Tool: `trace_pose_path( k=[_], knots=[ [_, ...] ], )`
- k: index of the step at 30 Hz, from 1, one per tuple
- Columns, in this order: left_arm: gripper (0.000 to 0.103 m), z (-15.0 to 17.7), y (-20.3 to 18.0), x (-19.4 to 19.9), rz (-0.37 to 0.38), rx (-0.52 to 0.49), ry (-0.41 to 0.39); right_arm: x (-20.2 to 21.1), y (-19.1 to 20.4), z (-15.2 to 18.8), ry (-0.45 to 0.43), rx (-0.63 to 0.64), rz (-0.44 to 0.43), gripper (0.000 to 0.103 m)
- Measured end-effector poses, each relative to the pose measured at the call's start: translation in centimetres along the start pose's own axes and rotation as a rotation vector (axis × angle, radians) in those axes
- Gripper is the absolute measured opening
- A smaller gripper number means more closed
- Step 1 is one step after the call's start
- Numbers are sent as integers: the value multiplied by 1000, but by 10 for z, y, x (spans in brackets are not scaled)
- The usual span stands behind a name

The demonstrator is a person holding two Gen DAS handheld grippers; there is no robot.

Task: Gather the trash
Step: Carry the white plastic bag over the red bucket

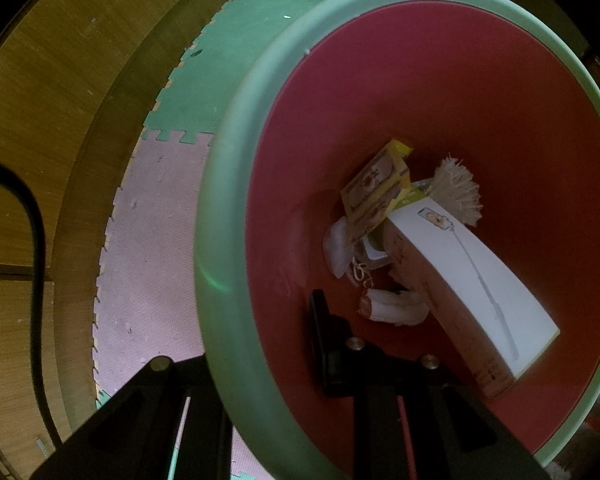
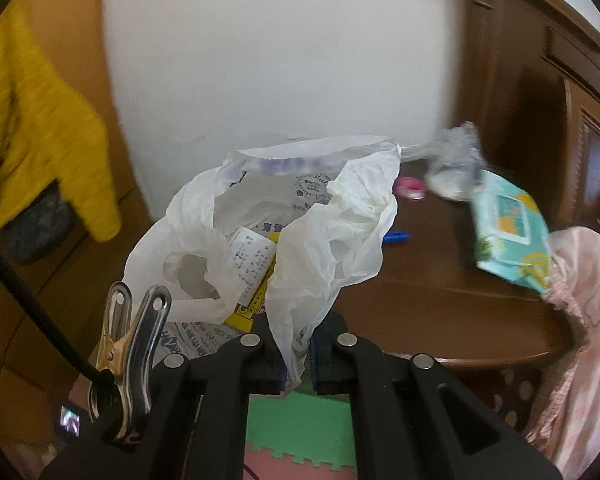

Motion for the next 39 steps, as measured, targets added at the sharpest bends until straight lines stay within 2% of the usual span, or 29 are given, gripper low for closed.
trace_pose_path(
  k=[9,14,20,24,30,37,38,39],
  knots=[
    [17,0,1,0,-1,-1,-3,-5,88,44,55,111,-185,9],
    [17,-1,0,0,-3,-3,-5,-11,127,69,66,171,-244,9],
    [17,-1,0,1,-1,2,-8,-26,178,112,138,253,-330,9],
    [17,-2,0,1,1,4,-11,-45,210,150,214,318,-359,9],
    [17,-2,0,1,2,10,-14,-77,251,199,288,443,-355,9],
    [17,-1,0,1,1,10,-14,-110,273,237,400,436,-409,9],
    [17,-1,0,1,2,10,-14,-114,273,242,417,441,-400,11],
    [17,-2,0,1,2,11,-14,-119,271,246,426,446,-375,18]
  ],
)
Point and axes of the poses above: each gripper's, at about its wrist camera, not at the fingertips, and x roughly against the way its jaws point, y to its left, z to its underside, the point moved 9 cm from there along -x, roughly the way its jaws point, and after that the axes turned 3 degrees about y, right-handed, at the moved point
